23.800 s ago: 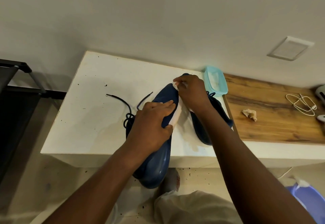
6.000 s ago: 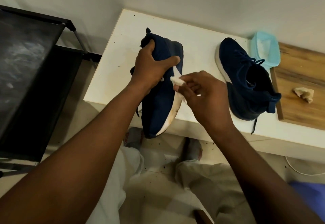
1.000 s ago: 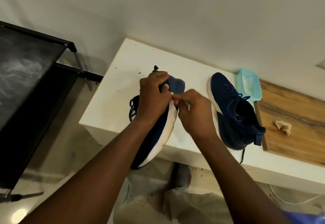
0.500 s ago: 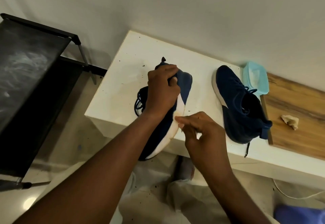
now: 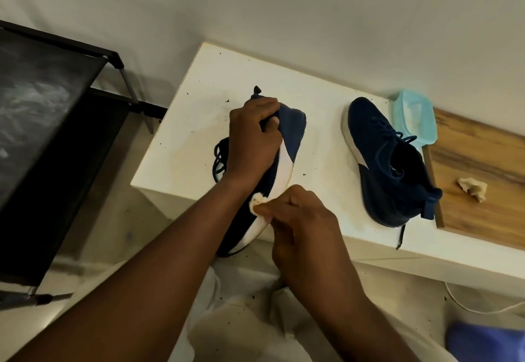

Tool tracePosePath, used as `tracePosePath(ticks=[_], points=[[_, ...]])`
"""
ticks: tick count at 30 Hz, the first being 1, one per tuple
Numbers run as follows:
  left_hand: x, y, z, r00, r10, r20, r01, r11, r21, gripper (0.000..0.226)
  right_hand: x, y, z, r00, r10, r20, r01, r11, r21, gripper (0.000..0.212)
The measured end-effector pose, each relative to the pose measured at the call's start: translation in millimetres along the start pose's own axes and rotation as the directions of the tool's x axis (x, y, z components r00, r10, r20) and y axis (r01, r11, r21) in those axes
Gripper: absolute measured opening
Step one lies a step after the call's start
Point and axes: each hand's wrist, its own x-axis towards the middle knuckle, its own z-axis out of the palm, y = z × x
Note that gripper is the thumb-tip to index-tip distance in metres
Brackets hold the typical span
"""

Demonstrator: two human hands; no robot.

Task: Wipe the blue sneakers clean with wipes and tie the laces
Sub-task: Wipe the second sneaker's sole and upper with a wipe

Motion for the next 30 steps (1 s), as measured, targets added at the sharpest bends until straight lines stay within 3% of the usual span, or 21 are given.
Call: tracePosePath(ticks=[2,5,9,15,22,27,30], points=[[-0.3,1.4,0.9,1.0,0.007,-0.003,-0.007,1.0,-0.013,0.03,10.1,3.0,1.6,0.998,-0.002,-0.061,0.004,1.0,0.03,0.032],[-2.2,3.9,0.5,1.0,0.021,-0.014,-0.022,0.999,-0.032,0.024,53.6,19.8,0.7,0.98,0.114,-0.161,-0.091,0.986,0.142,0.031],[-1.1,2.1,-1.8,1.0,0.001,-0.009,-0.001,1.0,-0.02,0.024,72.5,30.1,2.1,0.963,0.241,-0.123,-0.194,0.933,0.303,0.029],[2.9,-1.5,-2.7,0.998,-0.053,0.029,0.053,0.999,0.008,0.031,13.5,19.0,-8.5,0.99,0.142,0.023,-0.144,0.962,0.231,0.022],[6.1,2.1,-14.5,0.988,-0.134,0.078,0.133,0.991,0.014,0.029,45.1,19.1,8.0,0.986,0.107,-0.127,-0.087,0.984,0.157,0.015],[0.4,1.1,-37.4,0.94,-0.175,0.293,0.18,0.984,0.012,0.038,59.7,25.5,4.0,0.983,0.165,-0.085,-0.152,0.978,0.144,0.017],[-8.7,1.2,-33.5,0.938,-0.146,0.315,0.155,0.988,-0.003,0.047,80.5,44.0,-0.6,0.968,0.231,-0.094,-0.217,0.966,0.143,0.018]])
